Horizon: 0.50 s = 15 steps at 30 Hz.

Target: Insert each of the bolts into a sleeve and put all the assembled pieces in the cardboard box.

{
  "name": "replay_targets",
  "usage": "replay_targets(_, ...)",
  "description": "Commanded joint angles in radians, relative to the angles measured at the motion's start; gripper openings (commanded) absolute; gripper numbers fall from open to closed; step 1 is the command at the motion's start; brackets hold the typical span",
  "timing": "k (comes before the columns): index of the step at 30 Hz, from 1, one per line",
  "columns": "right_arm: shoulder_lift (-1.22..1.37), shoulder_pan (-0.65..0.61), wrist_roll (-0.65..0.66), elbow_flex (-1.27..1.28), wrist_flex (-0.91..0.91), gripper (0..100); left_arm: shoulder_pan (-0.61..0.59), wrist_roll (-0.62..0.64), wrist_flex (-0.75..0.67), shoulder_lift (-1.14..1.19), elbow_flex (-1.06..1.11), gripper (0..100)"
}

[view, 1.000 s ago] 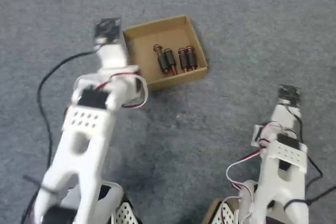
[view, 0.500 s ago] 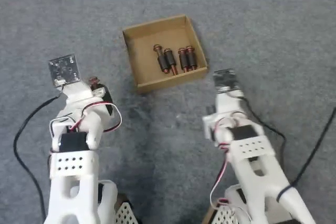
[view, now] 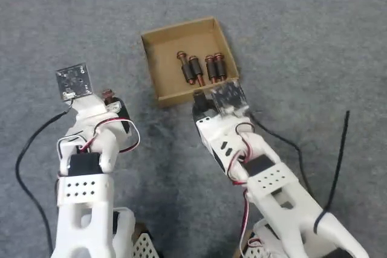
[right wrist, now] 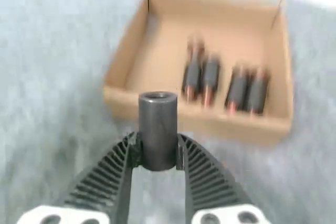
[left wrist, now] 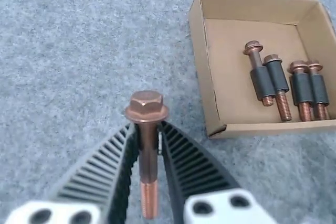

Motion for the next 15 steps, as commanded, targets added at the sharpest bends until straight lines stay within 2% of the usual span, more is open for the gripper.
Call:
replay_targets(1,-0.033,-0.012,-0.012,0.052,-0.306,0.6,-0.005,0.012,-0.034,-0.046,-0.016,1)
replay_targets(5,-0.033,-0.041,-0.009,0.107,-0.463,0.6,-0.005,0.012,-0.034,-0.046,-0.016,1)
replay_targets(11,-0.027,-0.087,-0.014,0.114,-0.483,0.6,-0.002,0.012,-0.146,-0.046,0.047,1)
replay_targets(15,0.073,-0.093,-0.014,0.083,-0.513,0.6,-0.003,0.012,-0.152,-0.046,0.050,1)
